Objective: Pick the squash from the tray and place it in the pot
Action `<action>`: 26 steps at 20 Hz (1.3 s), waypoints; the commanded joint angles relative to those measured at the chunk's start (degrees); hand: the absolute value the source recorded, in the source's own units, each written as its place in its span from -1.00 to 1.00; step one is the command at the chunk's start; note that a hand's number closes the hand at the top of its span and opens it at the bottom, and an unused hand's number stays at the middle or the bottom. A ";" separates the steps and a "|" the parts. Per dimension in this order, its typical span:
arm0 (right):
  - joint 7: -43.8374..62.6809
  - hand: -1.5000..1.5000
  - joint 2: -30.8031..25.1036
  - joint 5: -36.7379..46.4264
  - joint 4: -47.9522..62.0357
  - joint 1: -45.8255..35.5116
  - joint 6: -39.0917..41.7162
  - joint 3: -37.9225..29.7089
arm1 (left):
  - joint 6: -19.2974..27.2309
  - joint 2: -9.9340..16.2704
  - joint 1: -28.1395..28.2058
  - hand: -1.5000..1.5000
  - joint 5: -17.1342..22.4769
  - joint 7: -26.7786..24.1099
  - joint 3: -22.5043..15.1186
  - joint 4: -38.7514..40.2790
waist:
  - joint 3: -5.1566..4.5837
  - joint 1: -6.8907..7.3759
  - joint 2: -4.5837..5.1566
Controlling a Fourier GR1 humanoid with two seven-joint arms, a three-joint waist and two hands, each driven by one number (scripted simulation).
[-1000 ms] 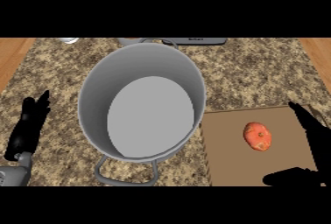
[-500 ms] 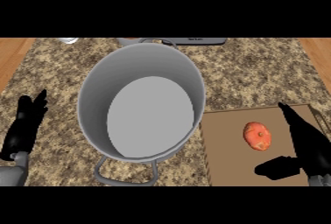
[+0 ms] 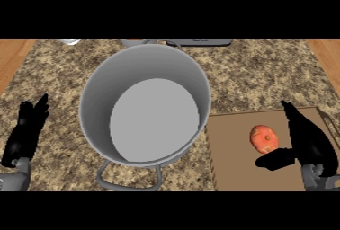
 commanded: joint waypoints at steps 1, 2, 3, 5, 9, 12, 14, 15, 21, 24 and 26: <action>2.09 -1.00 2.46 0.16 5.15 -2.25 3.38 -1.57 | -1.57 0.63 -1.75 0.00 -0.26 -0.76 2.01 1.31 | -0.01 -0.02 0.04; -0.67 -1.00 2.99 1.39 6.43 0.40 1.50 -1.35 | -1.08 -0.79 0.09 0.00 -1.17 0.88 0.50 -1.02 | 0.01 -0.03 0.00; -0.06 -1.00 4.35 2.19 5.75 -0.36 2.50 -2.00 | -2.04 -0.74 -1.32 0.00 -1.33 -0.56 1.92 1.48 | 0.00 -0.14 0.00; -0.15 -1.00 5.63 2.05 9.01 -2.36 3.43 -2.10 | -2.36 -1.39 1.89 0.00 -0.88 -1.99 2.26 1.19 | 0.00 0.07 0.02; -5.65 -1.00 5.79 2.04 11.94 -0.97 4.58 -5.63 | -3.70 -2.07 1.03 0.00 -2.01 -1.66 3.33 0.40 | 0.00 -0.02 0.02; -3.41 -1.00 9.54 5.18 7.64 0.80 4.74 -5.23 | -2.26 -4.63 -1.75 0.00 -4.82 1.55 3.01 -0.11 | 0.00 -0.18 -0.02; -8.63 -1.00 7.25 3.15 11.35 2.10 4.73 -8.31 | -2.45 -4.86 1.48 0.00 -5.33 -0.91 2.70 -1.16 | 0.01 -0.15 -0.02; -8.46 -1.00 10.77 5.89 15.11 -0.62 2.61 -6.58 | -2.36 -4.99 -1.64 0.00 -5.71 -1.96 3.80 2.84 | 0.00 -0.14 0.02; -10.05 -1.00 12.15 7.95 16.05 -1.71 5.16 -9.36 | -4.79 -5.78 -0.45 0.00 -6.00 0.14 5.75 -0.29 | 0.00 -0.15 -0.01; -13.24 -1.00 12.42 8.03 15.54 3.34 2.43 -9.34 | -8.67 -3.06 0.50 0.00 -3.22 -0.25 8.28 -1.38 | 0.00 -0.23 -0.03; -15.31 1.00 14.20 8.76 22.81 -3.48 2.94 -10.19 | -5.37 -6.22 1.39 0.00 -6.99 0.26 6.11 -2.83 | 0.01 0.00 0.01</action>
